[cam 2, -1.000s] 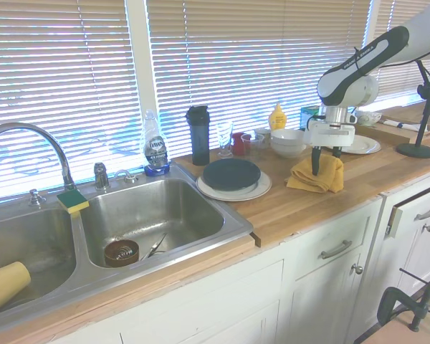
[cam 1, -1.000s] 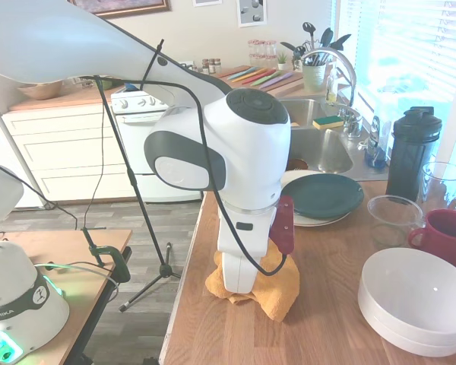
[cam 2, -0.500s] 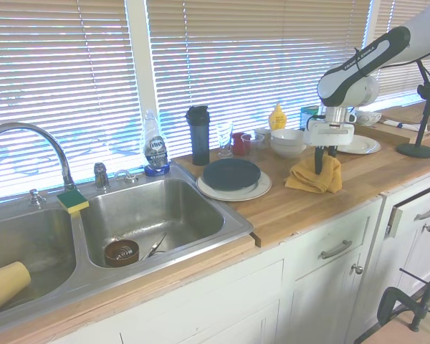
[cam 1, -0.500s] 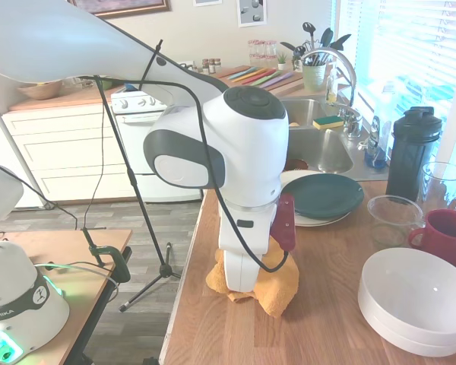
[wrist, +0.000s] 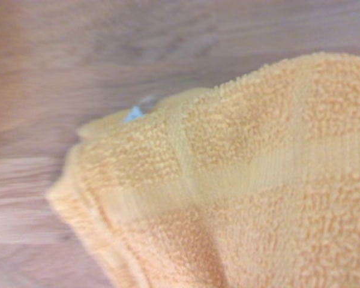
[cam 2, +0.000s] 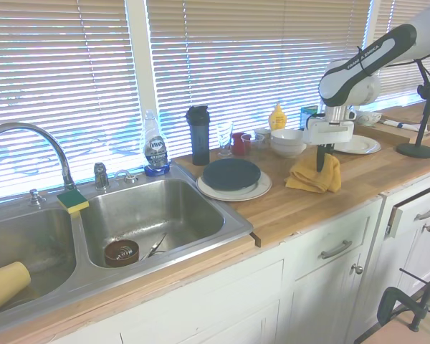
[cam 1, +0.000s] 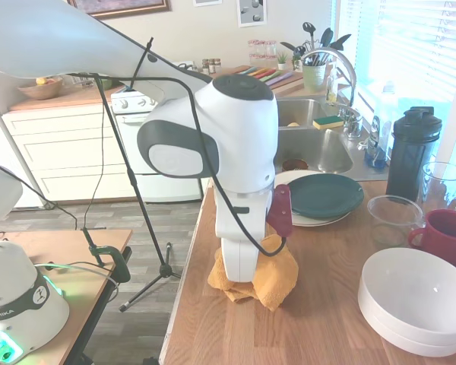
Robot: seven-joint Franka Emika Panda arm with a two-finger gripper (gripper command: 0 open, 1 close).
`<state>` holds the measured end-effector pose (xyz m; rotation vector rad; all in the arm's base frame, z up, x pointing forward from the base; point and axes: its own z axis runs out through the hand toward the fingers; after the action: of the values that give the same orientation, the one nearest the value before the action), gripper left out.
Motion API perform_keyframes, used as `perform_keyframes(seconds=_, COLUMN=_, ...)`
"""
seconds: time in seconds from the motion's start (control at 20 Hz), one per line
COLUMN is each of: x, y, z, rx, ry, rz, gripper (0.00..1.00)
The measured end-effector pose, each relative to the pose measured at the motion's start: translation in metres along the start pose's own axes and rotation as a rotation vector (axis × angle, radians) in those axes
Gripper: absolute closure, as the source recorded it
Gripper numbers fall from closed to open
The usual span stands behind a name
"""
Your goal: Wipe the blue plate in clockwise motion
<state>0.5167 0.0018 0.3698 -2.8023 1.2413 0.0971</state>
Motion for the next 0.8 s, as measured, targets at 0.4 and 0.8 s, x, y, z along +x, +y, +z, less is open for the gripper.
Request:
perform_keyframes(seconds=0.4, x=-0.045, y=-0.034, z=-0.050, rx=-0.011, ry=0.070, rz=-0.025, gripper=1.00)
perform_keyframes(seconds=0.8, x=-0.093, y=-0.089, z=-0.130, rx=-0.017, ry=0.128, rz=-0.083, gripper=1.00)
